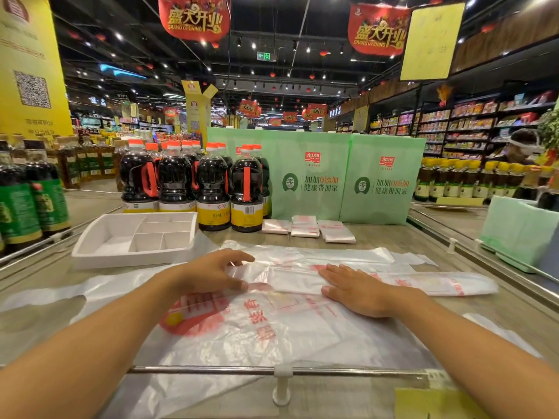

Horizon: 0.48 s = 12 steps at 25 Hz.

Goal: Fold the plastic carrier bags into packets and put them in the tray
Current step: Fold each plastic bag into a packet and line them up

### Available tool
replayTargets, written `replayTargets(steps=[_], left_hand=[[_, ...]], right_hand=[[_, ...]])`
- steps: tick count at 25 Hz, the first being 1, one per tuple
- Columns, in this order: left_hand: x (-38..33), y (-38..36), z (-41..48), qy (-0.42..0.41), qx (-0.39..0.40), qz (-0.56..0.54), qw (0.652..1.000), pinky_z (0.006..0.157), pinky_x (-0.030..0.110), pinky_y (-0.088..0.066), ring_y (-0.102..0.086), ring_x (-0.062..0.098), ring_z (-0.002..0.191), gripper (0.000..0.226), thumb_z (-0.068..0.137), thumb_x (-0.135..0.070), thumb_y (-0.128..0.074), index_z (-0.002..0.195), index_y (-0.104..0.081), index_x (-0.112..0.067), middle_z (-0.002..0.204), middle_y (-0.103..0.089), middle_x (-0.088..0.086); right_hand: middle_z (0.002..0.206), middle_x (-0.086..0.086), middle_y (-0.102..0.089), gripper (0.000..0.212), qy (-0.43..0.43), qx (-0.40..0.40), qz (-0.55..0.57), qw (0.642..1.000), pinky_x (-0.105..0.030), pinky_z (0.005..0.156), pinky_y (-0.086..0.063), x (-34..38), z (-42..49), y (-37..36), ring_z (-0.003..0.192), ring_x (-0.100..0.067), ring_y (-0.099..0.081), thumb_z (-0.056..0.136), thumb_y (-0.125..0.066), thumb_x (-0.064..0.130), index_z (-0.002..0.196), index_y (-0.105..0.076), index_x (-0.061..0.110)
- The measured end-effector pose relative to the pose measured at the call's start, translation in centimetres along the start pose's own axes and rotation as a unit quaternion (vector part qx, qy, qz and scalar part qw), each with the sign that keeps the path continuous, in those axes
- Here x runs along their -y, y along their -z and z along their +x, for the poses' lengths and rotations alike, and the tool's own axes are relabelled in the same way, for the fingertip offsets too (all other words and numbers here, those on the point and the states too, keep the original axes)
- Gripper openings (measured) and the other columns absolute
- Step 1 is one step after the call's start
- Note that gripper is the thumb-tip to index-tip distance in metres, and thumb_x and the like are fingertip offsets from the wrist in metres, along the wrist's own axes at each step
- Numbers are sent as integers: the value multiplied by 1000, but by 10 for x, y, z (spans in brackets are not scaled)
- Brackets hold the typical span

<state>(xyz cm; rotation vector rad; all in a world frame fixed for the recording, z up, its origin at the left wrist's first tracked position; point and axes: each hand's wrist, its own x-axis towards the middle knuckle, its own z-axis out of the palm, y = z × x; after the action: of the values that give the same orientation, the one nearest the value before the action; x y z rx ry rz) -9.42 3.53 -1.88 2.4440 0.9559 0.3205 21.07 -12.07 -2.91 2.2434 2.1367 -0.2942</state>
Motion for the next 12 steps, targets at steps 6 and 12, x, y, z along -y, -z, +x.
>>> replayTargets(steps=[6, 12], left_hand=[[2, 5, -6, 44, -46, -109, 992, 78, 29, -56, -66, 24, 96, 32, 95, -28, -71, 122, -66, -43, 113, -61, 4], [11, 6, -3, 96, -113, -189, 971, 66, 32, -50, -60, 20, 74, 20, 92, -15, -72, 108, -71, -27, 91, -60, 8]], right_hand=[[171, 6, 1, 63, -11, -12, 18, 1000, -42, 126, 4, 1, -3, -2, 157, -13, 4, 105, -23, 62, 162, -2, 42], [171, 5, -1, 71, -44, -42, 48, 997, -46, 126, 2, -20, 2, -4, 158, -16, 2, 99, -19, 73, 162, -5, 42]])
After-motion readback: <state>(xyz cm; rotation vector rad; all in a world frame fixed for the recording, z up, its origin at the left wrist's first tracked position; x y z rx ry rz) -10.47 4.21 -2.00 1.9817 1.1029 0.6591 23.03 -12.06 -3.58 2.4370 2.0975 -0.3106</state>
